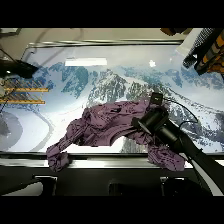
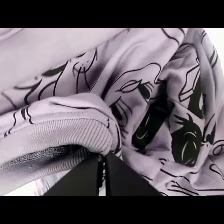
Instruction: Fold the clothes and pants, and hang the long-sleeved shirts on hangers.
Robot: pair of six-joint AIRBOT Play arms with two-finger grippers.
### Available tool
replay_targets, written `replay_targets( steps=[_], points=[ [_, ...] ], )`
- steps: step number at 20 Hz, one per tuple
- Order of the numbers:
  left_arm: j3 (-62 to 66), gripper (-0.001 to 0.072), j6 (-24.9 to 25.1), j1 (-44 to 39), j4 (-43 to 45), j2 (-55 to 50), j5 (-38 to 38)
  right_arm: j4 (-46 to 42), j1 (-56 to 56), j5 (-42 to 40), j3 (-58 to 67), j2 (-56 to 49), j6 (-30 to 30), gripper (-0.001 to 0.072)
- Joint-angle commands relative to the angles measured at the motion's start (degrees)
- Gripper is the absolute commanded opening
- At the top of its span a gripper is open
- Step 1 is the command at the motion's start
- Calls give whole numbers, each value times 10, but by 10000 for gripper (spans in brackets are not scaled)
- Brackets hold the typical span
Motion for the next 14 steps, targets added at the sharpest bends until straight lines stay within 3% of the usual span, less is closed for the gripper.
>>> replay_targets(
  steps=[1, 4, 8, 14],
  points=[
    [-106, 18, 8, -112, 25, 69, -61, 17, -25, -22, 0, -11, 7, 36],
    [-239, 18, -19, -173, 25, 161, -64, 33, -25, -27, 0, -20, 6, 36],
    [-380, 18, -70, -196, 24, 306, -113, 27, -25, -28, 0, -26, 7, 36],
    [-461, 18, -142, -196, 23, 479, -182, 18, -25, -38, 0, -51, 20, 36]
  ],
)
